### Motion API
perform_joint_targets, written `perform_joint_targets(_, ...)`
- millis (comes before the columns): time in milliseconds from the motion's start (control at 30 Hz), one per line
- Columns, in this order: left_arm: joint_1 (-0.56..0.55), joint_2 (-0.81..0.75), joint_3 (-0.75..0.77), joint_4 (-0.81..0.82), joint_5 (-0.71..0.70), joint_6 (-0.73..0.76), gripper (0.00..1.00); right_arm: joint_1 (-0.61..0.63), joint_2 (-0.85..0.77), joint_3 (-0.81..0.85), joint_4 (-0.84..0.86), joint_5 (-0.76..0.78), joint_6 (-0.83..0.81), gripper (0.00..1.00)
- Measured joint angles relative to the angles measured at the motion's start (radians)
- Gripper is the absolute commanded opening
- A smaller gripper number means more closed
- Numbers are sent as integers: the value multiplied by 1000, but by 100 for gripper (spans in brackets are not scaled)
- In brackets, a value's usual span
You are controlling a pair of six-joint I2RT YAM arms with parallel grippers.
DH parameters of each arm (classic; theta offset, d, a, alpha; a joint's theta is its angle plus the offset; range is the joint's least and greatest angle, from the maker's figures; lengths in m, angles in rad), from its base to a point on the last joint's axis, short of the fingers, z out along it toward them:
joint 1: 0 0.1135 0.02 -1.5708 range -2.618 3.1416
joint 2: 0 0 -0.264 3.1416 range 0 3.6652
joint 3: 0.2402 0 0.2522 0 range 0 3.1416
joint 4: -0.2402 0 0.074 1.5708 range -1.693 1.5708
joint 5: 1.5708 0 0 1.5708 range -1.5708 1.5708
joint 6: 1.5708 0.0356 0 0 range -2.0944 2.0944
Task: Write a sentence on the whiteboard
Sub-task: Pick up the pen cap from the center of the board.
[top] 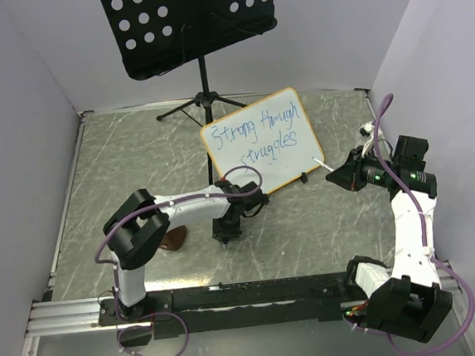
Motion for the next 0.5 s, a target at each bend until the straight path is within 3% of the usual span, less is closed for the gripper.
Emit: perform_joint_targets(500,-18,55,69,-47,-35,4,29,1,0,0,3,0,0,0)
